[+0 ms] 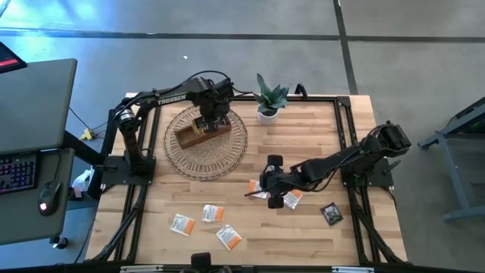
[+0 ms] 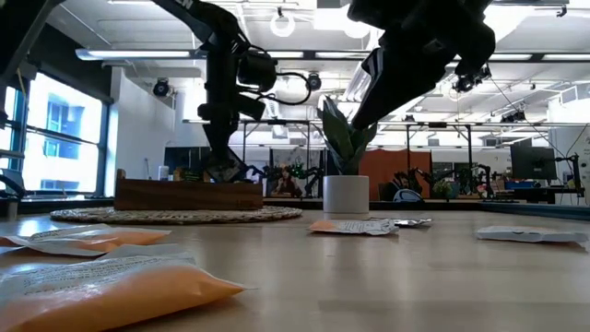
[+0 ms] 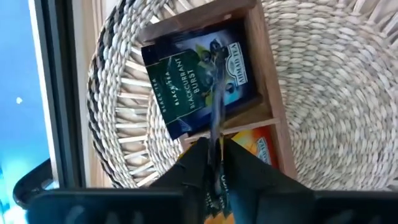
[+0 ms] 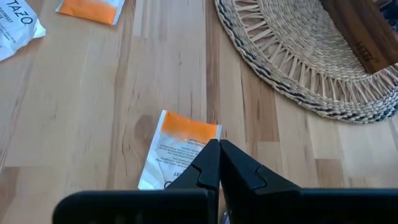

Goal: Pick & Place Tea
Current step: Put the black tea bag into the right section of the wooden organizer

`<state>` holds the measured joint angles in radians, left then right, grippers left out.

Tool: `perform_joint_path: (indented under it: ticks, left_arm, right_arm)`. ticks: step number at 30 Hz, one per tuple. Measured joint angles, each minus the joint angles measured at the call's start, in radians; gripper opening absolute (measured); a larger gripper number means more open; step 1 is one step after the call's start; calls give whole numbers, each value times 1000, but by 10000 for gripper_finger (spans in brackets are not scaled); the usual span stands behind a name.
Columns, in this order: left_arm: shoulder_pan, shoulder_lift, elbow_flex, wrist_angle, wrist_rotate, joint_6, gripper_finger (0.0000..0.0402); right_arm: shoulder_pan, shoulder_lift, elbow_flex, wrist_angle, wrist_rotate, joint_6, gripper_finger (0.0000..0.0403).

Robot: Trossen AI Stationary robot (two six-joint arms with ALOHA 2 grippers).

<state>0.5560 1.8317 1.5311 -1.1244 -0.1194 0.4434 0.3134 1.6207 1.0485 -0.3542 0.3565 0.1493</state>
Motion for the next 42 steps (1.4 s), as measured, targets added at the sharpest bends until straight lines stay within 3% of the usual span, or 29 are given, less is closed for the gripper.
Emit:
perform_joint_path:
  ticks: [9,19,24,30,37,42]
  left_arm:
    - [-2,0,0,96,19,2,108]
    - [0,0,0,105,-165,-136,110]
    - [-17,0,0,74,-60,-166,110]
    - [-80,-15,-2,61,-81,-217,110]
    - [-150,-155,-2,6,-57,-216,110]
    - [-150,-334,-52,29,65,-215,111]
  right_arm:
    - [0,0,0,0,0,0,5]
    - [0,0,0,0,0,0,5]
    - [0,0,1,0,0,0,9]
    - [-8,-1,1,0,23,-2,4]
    - [-45,-1,1,14,118,-170,8]
    - [-51,-1,1,48,228,-280,7]
